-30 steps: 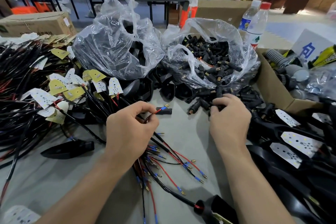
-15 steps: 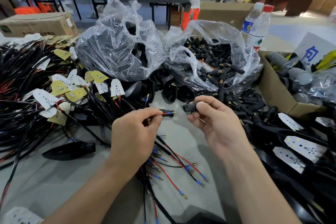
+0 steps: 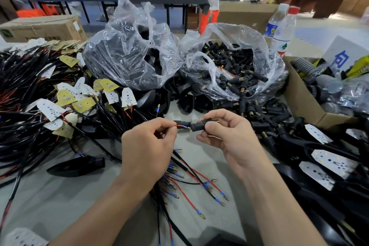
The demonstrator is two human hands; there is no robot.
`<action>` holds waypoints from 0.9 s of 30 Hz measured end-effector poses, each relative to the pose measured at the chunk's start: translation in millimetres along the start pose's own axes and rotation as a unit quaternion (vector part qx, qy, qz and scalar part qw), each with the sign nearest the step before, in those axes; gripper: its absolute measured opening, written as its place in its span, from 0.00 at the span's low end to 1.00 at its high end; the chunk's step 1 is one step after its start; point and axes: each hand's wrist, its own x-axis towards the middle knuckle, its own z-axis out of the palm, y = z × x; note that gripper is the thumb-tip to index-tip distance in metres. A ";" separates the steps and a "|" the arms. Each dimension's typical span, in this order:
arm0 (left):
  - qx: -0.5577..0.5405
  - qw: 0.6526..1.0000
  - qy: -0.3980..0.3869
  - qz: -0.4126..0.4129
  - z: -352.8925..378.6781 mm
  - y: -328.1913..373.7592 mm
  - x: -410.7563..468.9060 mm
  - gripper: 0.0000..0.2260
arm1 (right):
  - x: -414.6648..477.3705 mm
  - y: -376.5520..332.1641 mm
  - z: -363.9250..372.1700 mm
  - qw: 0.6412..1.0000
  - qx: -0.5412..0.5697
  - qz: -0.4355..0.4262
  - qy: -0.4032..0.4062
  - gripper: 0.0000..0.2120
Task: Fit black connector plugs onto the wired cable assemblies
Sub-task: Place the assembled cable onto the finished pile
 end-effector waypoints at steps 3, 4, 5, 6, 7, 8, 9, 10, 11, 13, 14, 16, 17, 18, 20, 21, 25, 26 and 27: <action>-0.011 1.000 0.001 -0.021 1.1 1.8 -0.9 0.07 | 0.4 0.7 -1.8 1.000 -0.006 -0.007 0.008 0.13; -0.017 1.000 0.000 -0.026 1.4 2.5 -1.8 0.08 | 0.7 1.2 -1.9 1.000 -0.011 -0.010 0.012 0.14; -0.023 0.999 -0.003 -0.031 1.9 3.8 -2.7 0.09 | 1.0 1.7 -2.0 1.000 -0.013 -0.012 0.016 0.15; -0.031 0.999 -0.007 -0.036 2.0 4.6 -3.6 0.09 | 1.5 2.1 -2.0 1.000 -0.013 -0.012 0.020 0.15; -0.041 0.998 -0.013 -0.039 1.7 5.2 -4.3 0.09 | 1.9 2.2 -2.2 1.000 -0.009 -0.010 0.022 0.15; -0.050 0.998 -0.019 -0.037 1.3 5.6 -4.8 0.09 | 2.3 2.2 -2.3 1.000 -0.002 -0.007 0.020 0.15; -0.056 0.998 -0.024 -0.034 0.5 6.4 -5.1 0.09 | 2.7 1.9 -2.5 1.000 0.006 -0.004 0.016 0.15; -0.058 0.997 -0.028 -0.029 0.0 6.6 -5.2 0.08 | 2.8 1.3 -2.9 1.000 0.015 -0.002 0.008 0.14; -0.058 0.998 -0.032 -0.024 -0.2 6.8 -5.2 0.08 | 2.8 0.6 -3.6 1.000 0.024 0.001 -0.002 0.12; -0.060 0.997 -0.037 -0.021 0.6 7.0 -5.6 0.09 | 2.2 -0.9 -5.3 0.999 0.030 0.010 -0.027 0.11; -0.059 0.997 -0.041 -0.019 1.2 7.0 -6.1 0.09 | 1.6 -1.2 -5.2 0.999 0.021 0.015 -0.044 0.11; -0.047 0.998 -0.047 0.001 1.2 6.3 -7.5 0.12 | 0.1 -0.1 -2.0 0.997 -0.014 0.023 -0.076 0.10; -0.040 0.998 -0.050 0.011 0.6 6.0 -7.7 0.15 | -0.5 0.9 -0.1 0.996 -0.025 0.023 -0.079 0.09; -0.030 0.998 -0.054 0.021 -0.5 5.8 -6.8 0.15 | -0.4 1.7 1.4 0.997 -0.027 0.020 -0.073 0.09; 0.012 0.997 -0.059 0.051 -4.0 5.1 -2.8 0.17 | -0.2 1.5 2.4 0.998 -0.009 0.013 -0.055 0.09; 0.044 0.995 -0.054 0.075 -5.6 5.1 -0.3 0.17 | 0.2 0.6 1.8 0.999 0.005 0.011 -0.048 0.10; 0.084 0.992 -0.056 0.073 -8.4 5.1 5.6 0.06 | 1.3 -3.8 -4.3 0.998 0.044 0.015 -0.032 0.12; 0.078 0.993 -0.067 0.062 -7.9 4.0 5.8 0.04 | 1.4 -4.7 -5.2 0.998 0.049 0.017 -0.029 0.12; 0.070 0.993 -0.079 0.052 -7.0 2.1 5.7 0.01 | 1.4 -5.4 -5.6 0.998 0.054 0.018 -0.027 0.12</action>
